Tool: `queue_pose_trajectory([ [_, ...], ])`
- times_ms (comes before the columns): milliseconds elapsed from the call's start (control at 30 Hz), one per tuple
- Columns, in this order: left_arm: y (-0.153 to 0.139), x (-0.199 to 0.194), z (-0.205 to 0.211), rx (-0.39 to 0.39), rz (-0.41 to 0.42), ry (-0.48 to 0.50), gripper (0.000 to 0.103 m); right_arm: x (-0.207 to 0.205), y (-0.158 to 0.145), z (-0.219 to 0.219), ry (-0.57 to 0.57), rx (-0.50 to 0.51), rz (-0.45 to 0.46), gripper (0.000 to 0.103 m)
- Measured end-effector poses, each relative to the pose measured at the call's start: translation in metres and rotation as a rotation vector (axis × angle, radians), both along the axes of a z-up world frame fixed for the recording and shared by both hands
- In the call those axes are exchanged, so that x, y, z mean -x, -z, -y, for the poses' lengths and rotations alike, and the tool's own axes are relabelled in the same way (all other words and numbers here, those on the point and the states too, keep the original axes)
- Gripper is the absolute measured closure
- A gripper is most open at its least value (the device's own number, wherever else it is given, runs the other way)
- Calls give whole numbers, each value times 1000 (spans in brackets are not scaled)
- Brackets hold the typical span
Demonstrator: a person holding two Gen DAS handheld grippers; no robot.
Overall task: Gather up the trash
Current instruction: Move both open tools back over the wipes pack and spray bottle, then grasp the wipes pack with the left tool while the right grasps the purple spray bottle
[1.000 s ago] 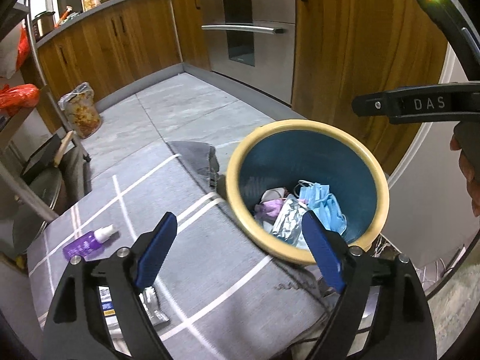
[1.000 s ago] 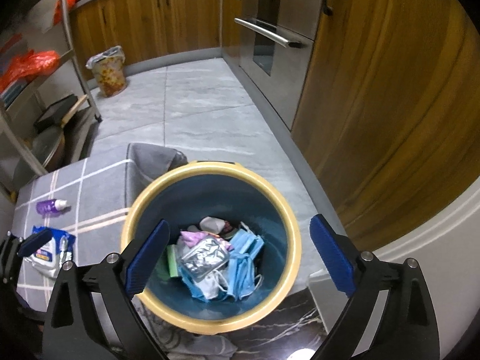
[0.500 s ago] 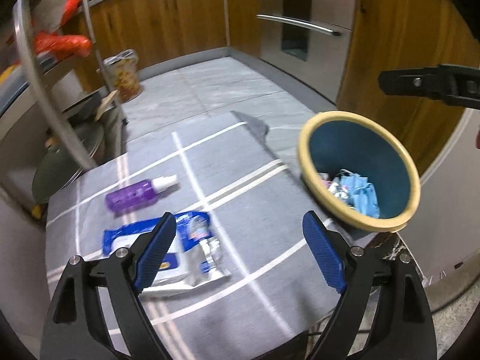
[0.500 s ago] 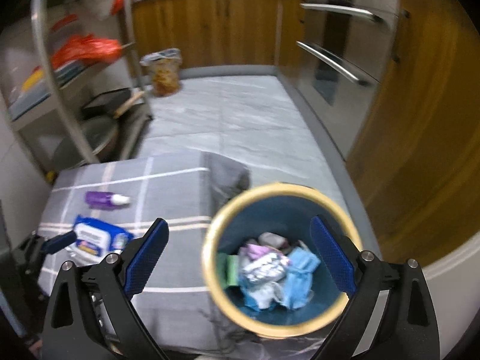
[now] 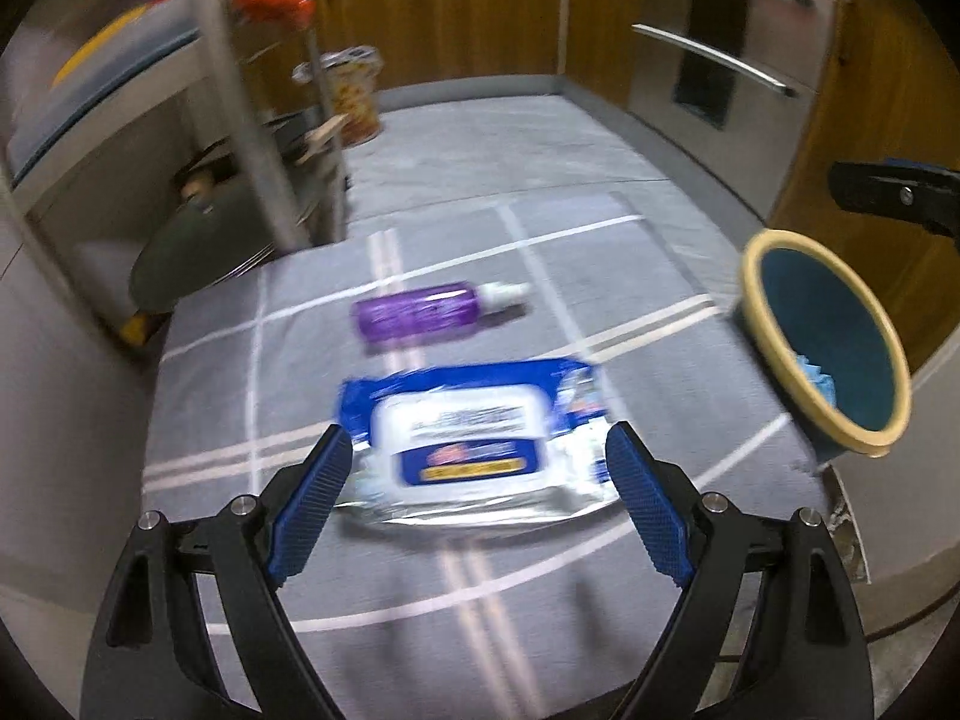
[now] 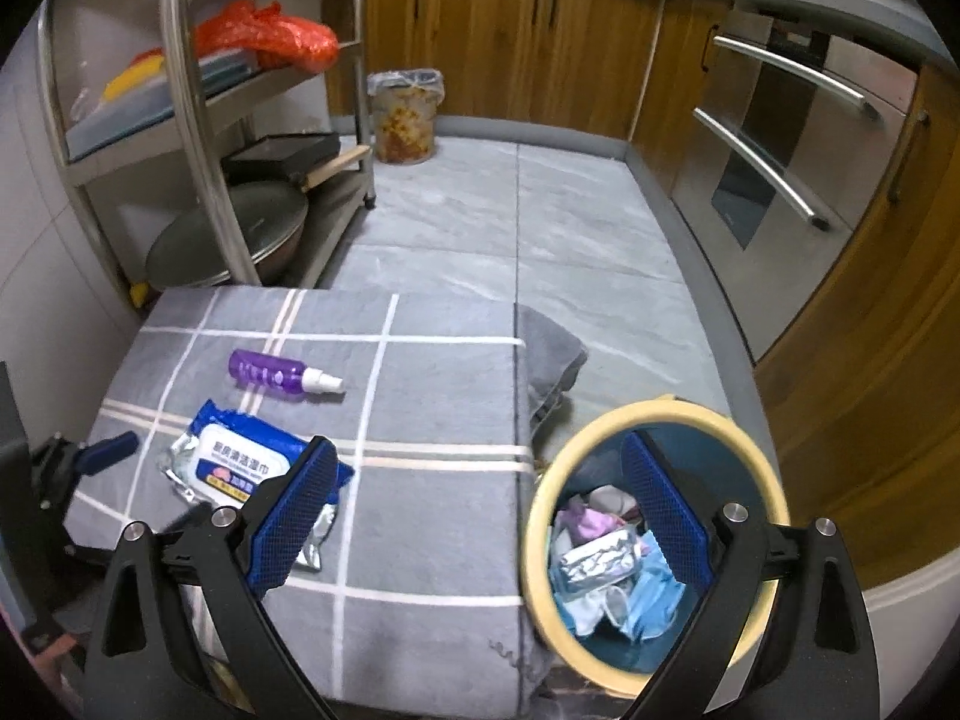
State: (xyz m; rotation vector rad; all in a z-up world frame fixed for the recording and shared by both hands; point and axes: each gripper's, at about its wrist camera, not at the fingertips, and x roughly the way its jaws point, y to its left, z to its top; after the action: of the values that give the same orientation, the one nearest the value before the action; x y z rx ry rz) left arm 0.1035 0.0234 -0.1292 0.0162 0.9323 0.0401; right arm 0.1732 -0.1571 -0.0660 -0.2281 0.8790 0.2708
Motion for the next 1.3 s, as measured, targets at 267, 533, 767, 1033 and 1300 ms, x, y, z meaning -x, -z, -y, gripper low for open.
queue_pose_trajectory([
  [267, 10, 0, -47, 38, -31, -107, 18, -28, 22, -40, -24, 27, -32, 8],
  [533, 26, -6, -83, 93, -92, -161, 27, -46, 40, -76, -124, 52, -81, 8],
  [767, 46, -15, -92, 120, -168, -144, 42, -60, 55, -107, -206, 65, -101, 9],
  [1033, 68, -27, -92, 172, -251, -98, 60, -69, 82, -142, -344, 142, -129, 28],
  [1300, 64, -44, -87, 191, -229, -17, 85, -77, 102, -164, -403, 187, -170, 30],
])
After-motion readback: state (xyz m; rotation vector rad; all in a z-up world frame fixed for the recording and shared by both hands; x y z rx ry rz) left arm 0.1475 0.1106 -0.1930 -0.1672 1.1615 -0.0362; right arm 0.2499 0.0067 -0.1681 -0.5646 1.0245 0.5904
